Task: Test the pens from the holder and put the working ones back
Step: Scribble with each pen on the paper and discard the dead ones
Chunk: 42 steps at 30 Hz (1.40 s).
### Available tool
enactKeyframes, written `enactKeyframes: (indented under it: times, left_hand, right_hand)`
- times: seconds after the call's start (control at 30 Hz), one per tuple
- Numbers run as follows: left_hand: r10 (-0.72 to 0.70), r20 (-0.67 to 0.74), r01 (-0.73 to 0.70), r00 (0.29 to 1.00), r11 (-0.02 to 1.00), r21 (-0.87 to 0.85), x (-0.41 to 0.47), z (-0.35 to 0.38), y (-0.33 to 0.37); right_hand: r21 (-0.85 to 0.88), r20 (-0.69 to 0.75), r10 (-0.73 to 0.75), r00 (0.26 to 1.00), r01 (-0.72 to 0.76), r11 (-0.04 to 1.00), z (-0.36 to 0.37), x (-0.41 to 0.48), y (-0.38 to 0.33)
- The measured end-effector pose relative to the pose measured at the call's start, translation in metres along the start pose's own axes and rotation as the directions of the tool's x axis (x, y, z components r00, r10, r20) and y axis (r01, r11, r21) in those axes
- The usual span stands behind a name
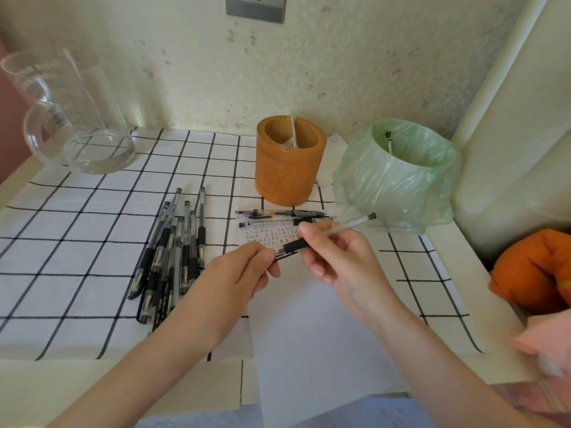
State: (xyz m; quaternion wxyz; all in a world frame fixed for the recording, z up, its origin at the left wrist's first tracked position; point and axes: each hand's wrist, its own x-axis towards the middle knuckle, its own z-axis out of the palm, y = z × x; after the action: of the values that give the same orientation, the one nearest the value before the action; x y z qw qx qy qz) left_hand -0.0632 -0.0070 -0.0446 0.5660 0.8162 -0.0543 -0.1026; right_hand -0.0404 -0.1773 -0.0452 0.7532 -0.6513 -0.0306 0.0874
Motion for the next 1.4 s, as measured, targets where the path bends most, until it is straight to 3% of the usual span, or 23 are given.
enactKeyframes:
  times: [0.27,0.5,0.53,0.6,0.67,0.73,0.93,1.07,1.2,1.27,1.33,1.4]
  left_hand:
    - [0.007,-0.088,-0.001,0.996,0.998,0.062,-0.003,0.001,-0.002]
    - [0.020,-0.079,-0.020,0.997,1.000,0.008,-0.004,0.011,0.010]
    - [0.000,-0.072,0.005,0.997,0.997,0.078,-0.005,0.008,0.009]
    - [0.038,-0.101,0.009,0.994,0.904,0.428,-0.006,0.001,0.004]
    - [0.189,-0.176,-0.008,0.966,0.702,0.712,-0.005,-0.007,-0.004]
    - [0.287,-0.200,-0.015,0.937,0.603,0.797,-0.002,-0.014,-0.016]
    - [0.272,-0.218,0.095,0.937,0.404,0.910,0.011,-0.026,-0.040]
    - [0.285,-0.237,0.112,0.929,0.392,0.913,0.013,-0.024,-0.039]
    - [0.283,-0.259,0.125,0.923,0.417,0.900,0.015,-0.026,-0.039]
    - [0.275,-0.258,0.127,0.926,0.416,0.900,0.015,-0.025,-0.039]
    - [0.273,-0.254,0.131,0.928,0.400,0.907,0.014,-0.026,-0.038]
    - [0.280,-0.257,0.131,0.925,0.399,0.907,0.014,-0.028,-0.038]
  right_hand:
    - [0.063,0.058,0.028,0.998,-0.031,0.998,0.005,-0.001,0.000]
    - [0.118,0.097,-0.035,0.995,0.023,0.993,0.024,0.008,0.004]
    - [0.101,0.082,-0.054,0.995,0.045,0.994,0.021,0.011,0.000]
    - [-0.075,0.033,-0.105,0.994,0.107,0.991,0.008,0.018,-0.010]
    - [-0.513,0.016,-0.144,0.989,0.132,0.848,-0.006,0.022,-0.017]
    - [-0.794,0.034,-0.119,0.992,0.099,0.600,-0.021,0.027,-0.013]
    - [-0.959,0.160,-0.130,0.979,0.185,0.213,-0.035,0.040,0.010]
    - [-0.964,0.102,-0.243,0.965,0.156,0.215,-0.034,0.046,0.015]
    - [-0.980,-0.012,-0.473,0.881,0.083,0.179,-0.034,0.048,0.017]
    - [-0.952,-0.073,-0.422,0.904,0.063,0.301,-0.031,0.046,0.014]
    - [-0.895,-0.096,-0.252,0.963,0.027,0.445,-0.026,0.043,0.014]
    - [-0.892,-0.017,-0.198,0.980,0.075,0.447,-0.022,0.041,0.016]
